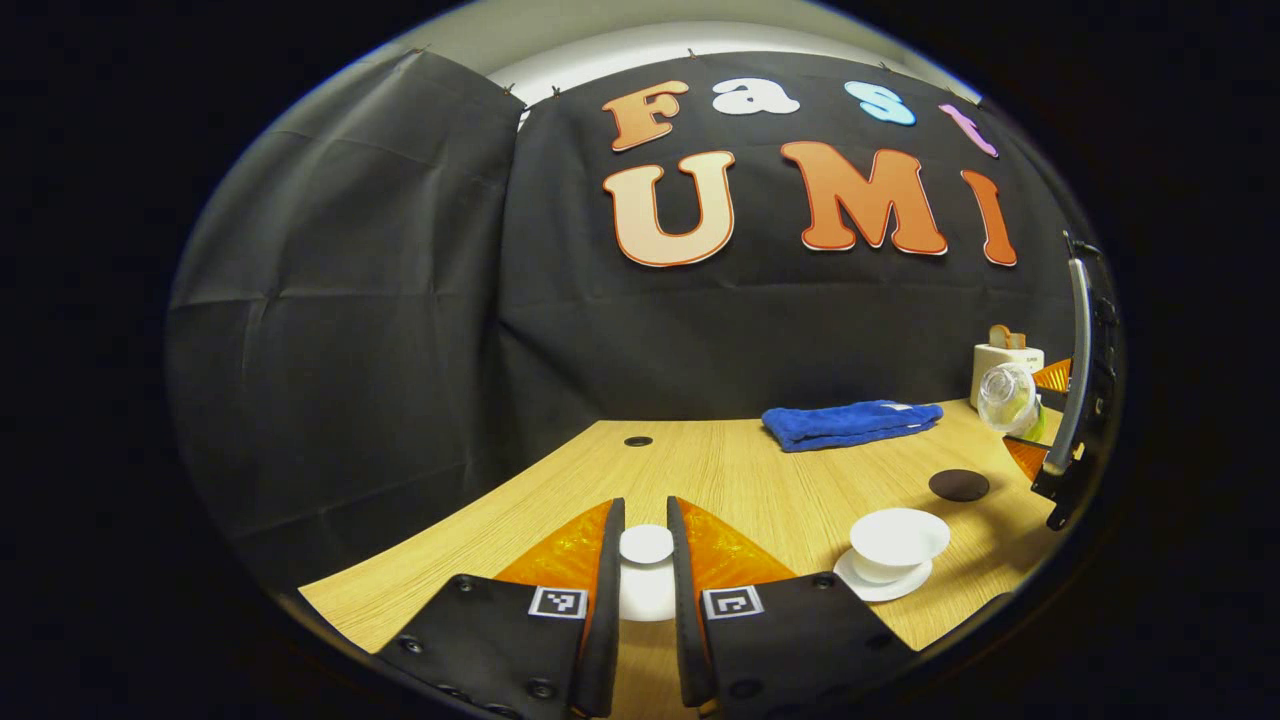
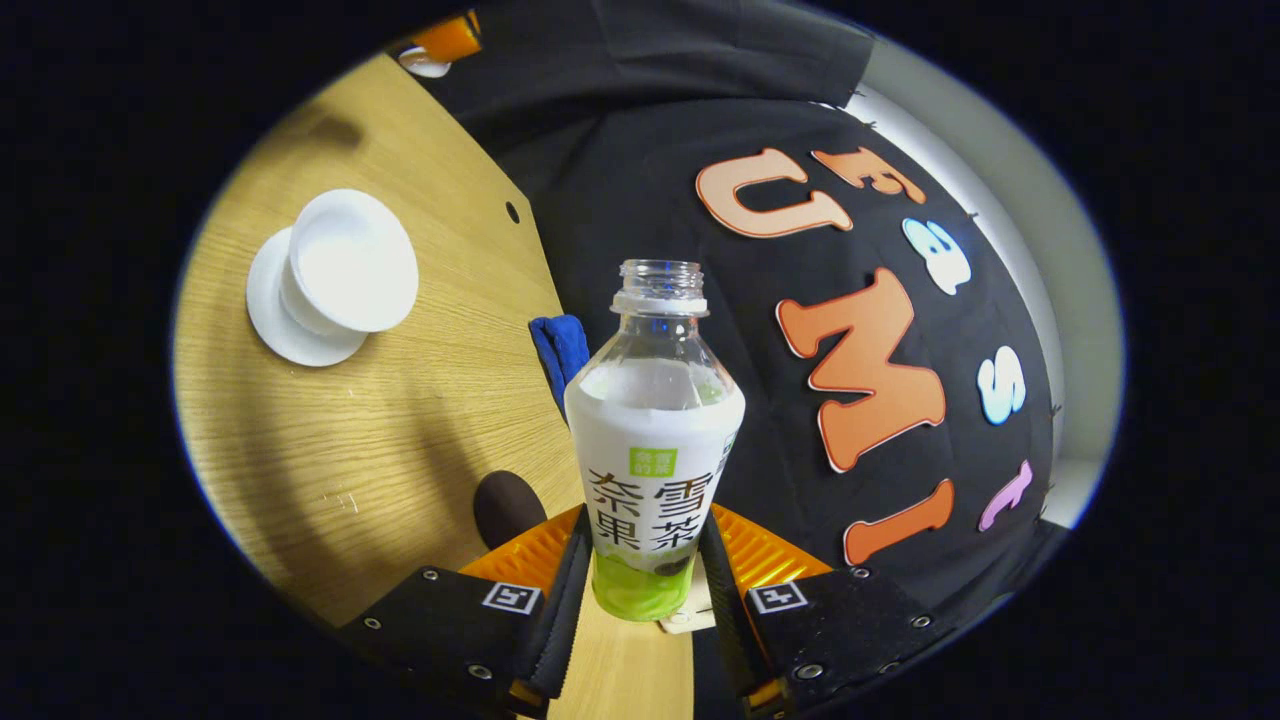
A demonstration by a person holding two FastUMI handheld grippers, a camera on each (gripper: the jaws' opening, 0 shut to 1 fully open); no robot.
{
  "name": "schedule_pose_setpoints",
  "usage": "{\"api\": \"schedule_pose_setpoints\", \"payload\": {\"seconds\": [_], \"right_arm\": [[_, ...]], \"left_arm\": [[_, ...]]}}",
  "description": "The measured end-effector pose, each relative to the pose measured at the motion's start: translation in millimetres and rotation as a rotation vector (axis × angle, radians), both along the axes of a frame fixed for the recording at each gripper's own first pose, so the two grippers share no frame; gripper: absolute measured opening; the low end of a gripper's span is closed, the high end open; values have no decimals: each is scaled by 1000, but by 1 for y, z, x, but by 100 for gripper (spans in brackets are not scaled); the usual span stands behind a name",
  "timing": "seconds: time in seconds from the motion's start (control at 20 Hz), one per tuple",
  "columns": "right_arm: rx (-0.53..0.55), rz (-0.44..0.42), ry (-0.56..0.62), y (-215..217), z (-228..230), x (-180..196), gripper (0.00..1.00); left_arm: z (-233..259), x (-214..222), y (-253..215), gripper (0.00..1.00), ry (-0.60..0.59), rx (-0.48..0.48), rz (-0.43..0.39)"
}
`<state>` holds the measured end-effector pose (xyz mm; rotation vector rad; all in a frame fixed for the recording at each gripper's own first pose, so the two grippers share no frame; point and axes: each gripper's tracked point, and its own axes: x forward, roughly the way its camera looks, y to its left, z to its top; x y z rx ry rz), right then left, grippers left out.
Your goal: Open the teacup lid with one hand, grasp the water bottle and pour water into the teacup with the other hand; after pouring, place the water bottle on the coaster and then close the teacup lid.
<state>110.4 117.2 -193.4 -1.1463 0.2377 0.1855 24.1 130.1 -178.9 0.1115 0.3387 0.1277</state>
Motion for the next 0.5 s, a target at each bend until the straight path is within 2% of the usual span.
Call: {"api": "schedule_pose_setpoints", "payload": {"seconds": [0.2, 0.25, 0.3, 0.5], "right_arm": [[-118, 49, -60, 2, 5, 2, 61], [-136, 56, -71, 3, 6, 2, 61], [-150, 65, -79, 4, 6, 2, 61], [-214, 99, -115, 4, 8, 4, 61]], "left_arm": [[1, -2, 2, 28, -1, 2, 0], [1, -2, 2, 24, -3, 5, 1], [1, -3, 3, 28, -2, 7, 1], [-2, -6, 6, 28, 2, 7, 7]]}}
